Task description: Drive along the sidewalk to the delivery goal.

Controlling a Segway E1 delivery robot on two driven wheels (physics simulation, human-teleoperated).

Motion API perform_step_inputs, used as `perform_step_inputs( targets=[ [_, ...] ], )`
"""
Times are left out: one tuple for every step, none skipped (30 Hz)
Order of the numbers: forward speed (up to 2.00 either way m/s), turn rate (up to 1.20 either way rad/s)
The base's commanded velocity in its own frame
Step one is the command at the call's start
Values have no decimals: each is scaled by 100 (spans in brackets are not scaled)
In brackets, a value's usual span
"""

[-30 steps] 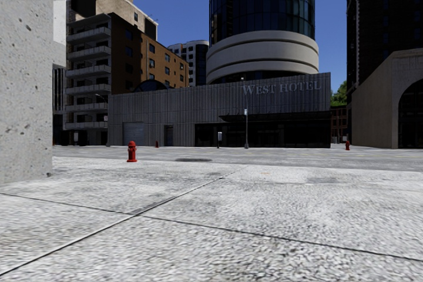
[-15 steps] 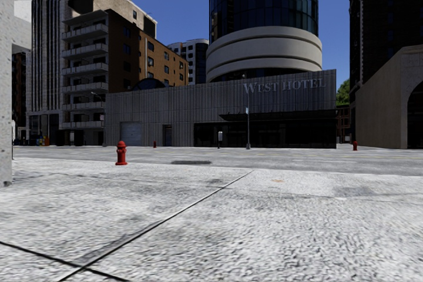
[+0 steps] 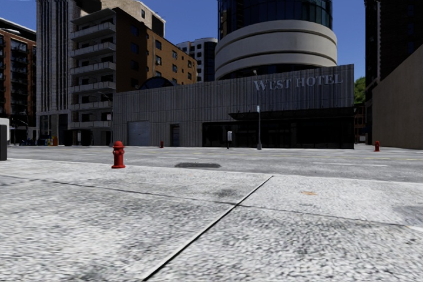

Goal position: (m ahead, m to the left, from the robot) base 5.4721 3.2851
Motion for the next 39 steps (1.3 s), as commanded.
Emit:
perform_step_inputs(
  targets=[
    [200,35],
    [200,35],
    [200,39],
    [200,41],
    [200,42],
    [200,42],
    [200,42],
    [200,43],
    [200,43],
    [200,44],
    [200,44],
    [200,45],
    [200,45],
    [200,46],
    [200,46],
    [200,46],
    [200,46],
    [200,46],
    [200,46],
    [200,46],
    [200,46],
    [200,47],
    [200,47],
    [200,48],
    [200,48],
    [200,49],
    [200,49],
    [200,49],
    [200,49],
    [200,50],
    [200,50],
    [200,50],
    [200,50],
    [200,50],
    [200,50],
    [200,50],
    [200,50],
    [200,50],
    [200,50]
  ],
)
